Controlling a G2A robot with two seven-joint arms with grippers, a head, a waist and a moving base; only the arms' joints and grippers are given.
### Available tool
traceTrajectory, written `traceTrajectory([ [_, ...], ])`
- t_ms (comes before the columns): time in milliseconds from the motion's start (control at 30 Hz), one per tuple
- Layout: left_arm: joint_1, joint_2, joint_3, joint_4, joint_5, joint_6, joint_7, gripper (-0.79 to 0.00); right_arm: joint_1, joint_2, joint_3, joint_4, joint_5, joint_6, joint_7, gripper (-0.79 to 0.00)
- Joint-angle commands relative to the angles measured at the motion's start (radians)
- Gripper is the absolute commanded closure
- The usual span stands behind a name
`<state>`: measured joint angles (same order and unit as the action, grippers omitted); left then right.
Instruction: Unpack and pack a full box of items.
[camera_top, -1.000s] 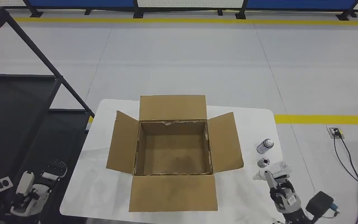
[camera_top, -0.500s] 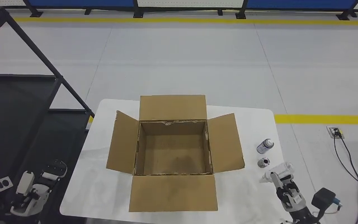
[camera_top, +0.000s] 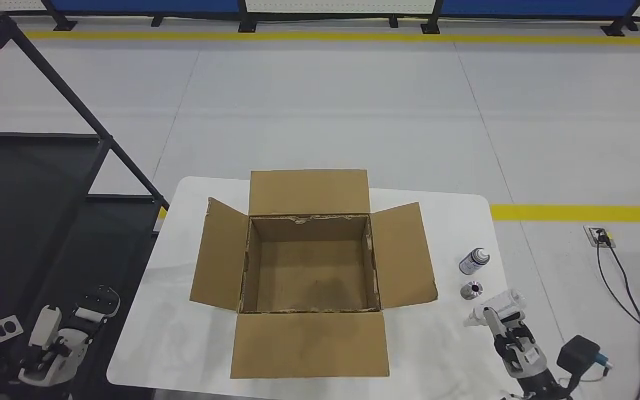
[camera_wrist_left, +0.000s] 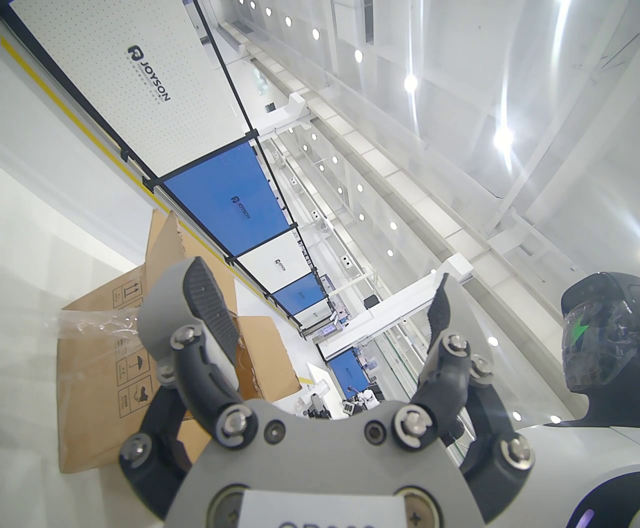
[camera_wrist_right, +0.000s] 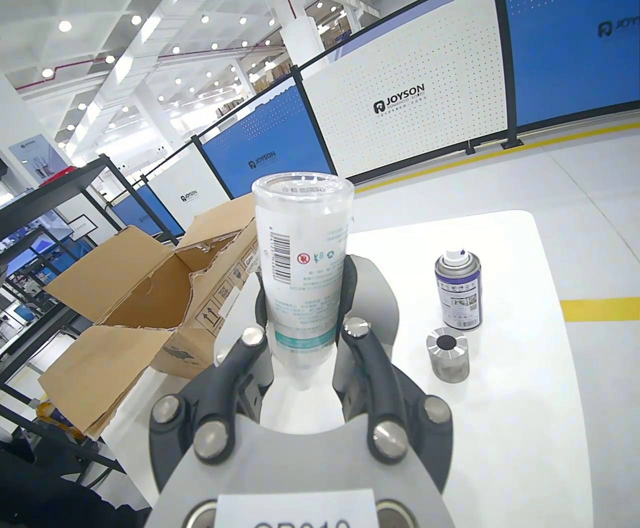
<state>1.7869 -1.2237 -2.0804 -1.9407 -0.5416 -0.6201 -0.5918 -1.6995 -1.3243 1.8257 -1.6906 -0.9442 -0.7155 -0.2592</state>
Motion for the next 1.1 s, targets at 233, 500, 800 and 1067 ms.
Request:
traceTrajectory([
  [233,0.000,0.000,0.000,0.000,0.000,0.000,0.000,-0.785,0.000,0.000,0.000,0.000,0.000,0.000,0.001,0.000],
  [500,0.000,0.000,0.000,0.000,0.000,0.000,0.000,-0.785,0.040,-0.002,-0.034,0.008,-0.026,0.097,0.044,0.000],
  [800,0.000,0.000,0.000,0.000,0.000,0.000,0.000,-0.785,0.185,0.018,0.016,0.004,-0.043,0.325,0.389,0.000],
  [1067,0.000,0.000,0.000,0.000,0.000,0.000,0.000,-0.785,0.247,0.046,0.082,0.029,-0.062,0.353,0.656,0.000],
])
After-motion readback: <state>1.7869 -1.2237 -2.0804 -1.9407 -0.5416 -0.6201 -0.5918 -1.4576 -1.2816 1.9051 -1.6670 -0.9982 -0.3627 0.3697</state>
